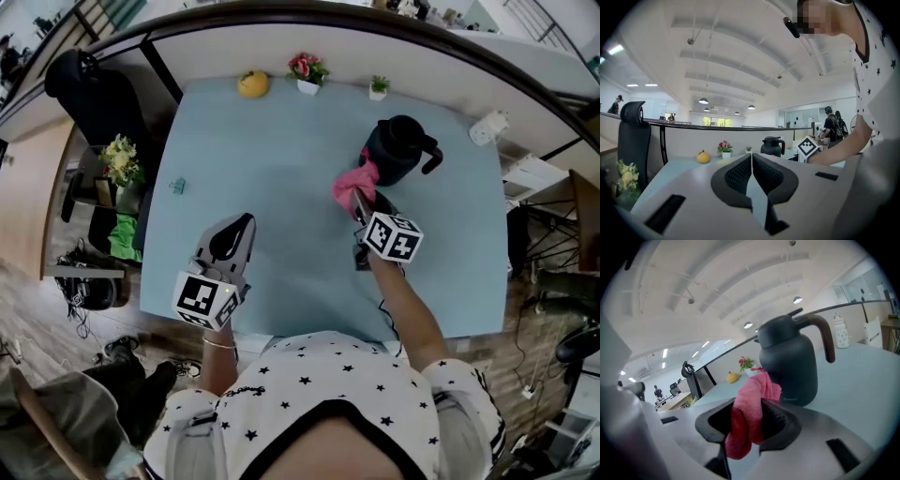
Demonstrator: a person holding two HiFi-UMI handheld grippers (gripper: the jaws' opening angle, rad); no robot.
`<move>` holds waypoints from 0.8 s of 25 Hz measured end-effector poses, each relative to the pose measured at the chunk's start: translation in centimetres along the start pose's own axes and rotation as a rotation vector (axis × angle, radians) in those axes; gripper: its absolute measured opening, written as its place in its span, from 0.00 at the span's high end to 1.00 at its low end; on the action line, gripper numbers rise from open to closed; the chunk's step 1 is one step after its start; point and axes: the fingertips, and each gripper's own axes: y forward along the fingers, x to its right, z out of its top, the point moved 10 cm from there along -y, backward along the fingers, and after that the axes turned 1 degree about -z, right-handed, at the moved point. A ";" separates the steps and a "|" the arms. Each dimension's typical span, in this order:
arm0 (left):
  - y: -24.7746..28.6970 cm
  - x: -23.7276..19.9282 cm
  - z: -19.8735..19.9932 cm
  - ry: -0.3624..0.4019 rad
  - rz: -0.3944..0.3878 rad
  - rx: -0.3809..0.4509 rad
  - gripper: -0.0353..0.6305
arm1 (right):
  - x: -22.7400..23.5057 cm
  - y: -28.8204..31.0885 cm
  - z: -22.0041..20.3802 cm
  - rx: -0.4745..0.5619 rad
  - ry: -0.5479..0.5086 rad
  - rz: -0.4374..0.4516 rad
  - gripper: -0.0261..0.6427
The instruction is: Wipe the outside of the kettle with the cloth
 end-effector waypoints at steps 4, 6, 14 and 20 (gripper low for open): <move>0.4 -0.4 0.5 0.030 -0.046 0.008 0.90 | -1.9 -3.4 1.3 0.084 -0.059 0.040 0.75; 0.6 -0.4 0.8 0.042 -0.048 0.020 0.90 | -2.7 -4.9 2.2 0.129 -0.111 0.058 0.75; 0.7 2.9 2.8 0.067 -0.025 0.040 0.90 | -3.2 -10.6 4.3 0.204 -0.251 0.158 0.75; 1.3 6.2 3.7 0.085 -0.039 0.046 0.90 | -2.6 -14.3 5.2 0.258 -0.273 0.196 0.75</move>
